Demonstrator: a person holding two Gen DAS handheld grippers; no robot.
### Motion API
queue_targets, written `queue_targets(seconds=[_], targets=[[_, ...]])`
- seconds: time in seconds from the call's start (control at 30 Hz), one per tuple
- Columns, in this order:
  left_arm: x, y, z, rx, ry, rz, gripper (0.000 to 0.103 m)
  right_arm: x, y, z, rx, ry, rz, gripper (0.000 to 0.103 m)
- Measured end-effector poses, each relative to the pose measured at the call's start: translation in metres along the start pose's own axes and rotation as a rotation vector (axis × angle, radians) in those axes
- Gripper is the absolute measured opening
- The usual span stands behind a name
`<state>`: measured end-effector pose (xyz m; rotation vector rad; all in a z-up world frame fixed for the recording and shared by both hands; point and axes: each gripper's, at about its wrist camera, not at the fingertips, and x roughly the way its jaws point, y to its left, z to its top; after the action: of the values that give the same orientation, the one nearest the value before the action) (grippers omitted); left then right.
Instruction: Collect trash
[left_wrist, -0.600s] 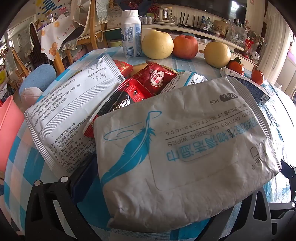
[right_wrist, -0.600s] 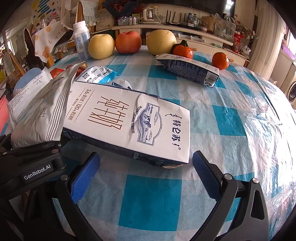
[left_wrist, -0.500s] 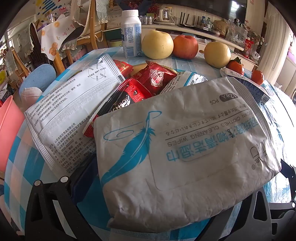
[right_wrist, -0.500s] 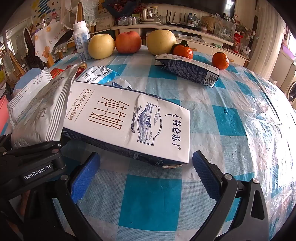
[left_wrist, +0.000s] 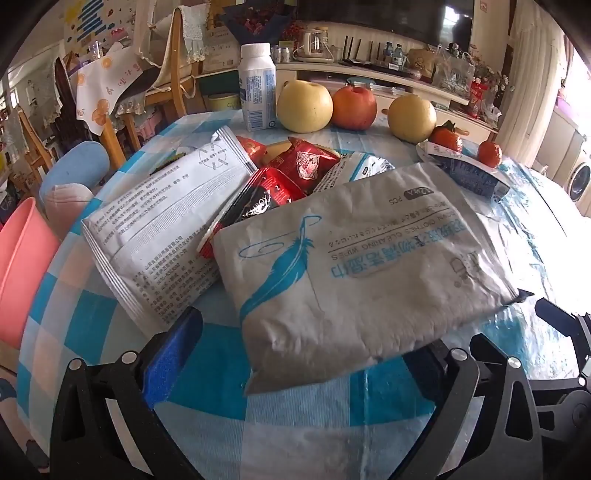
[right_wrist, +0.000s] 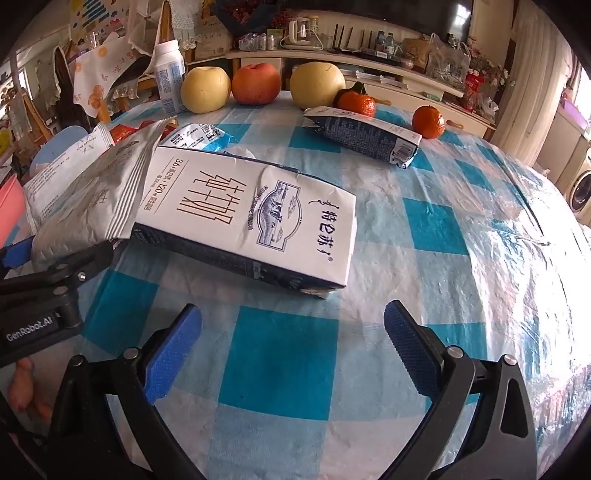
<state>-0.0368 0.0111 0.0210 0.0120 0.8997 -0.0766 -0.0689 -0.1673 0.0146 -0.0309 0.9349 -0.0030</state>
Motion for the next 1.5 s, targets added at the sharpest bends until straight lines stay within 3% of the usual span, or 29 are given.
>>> queue_targets(seconds=[0.17, 0.6, 0.97, 1.5], targets=[[-0.03, 0.014, -0.006, -0.044, -0.029, -0.069, 0.099, -0.027, -0.004, -0.009, 0.002, -0.062, -0.015, 0.1], [-0.136, 0.052, -0.036, -0.064, -0.214, 0.004, 0.099, -0.1, -0.001, -0.04, 0.046, -0.232, -0.041, 0.1], [-0.171, 0.064, -0.064, -0.028, -0.226, -0.007, 0.099, -0.157, 0.011, -0.069, 0.077, -0.382, -0.091, 0.1], [-0.203, 0.058, -0.087, 0.033, -0.282, 0.052, 0.099, -0.192, 0.028, -0.091, 0.042, -0.492, -0.133, 0.1]])
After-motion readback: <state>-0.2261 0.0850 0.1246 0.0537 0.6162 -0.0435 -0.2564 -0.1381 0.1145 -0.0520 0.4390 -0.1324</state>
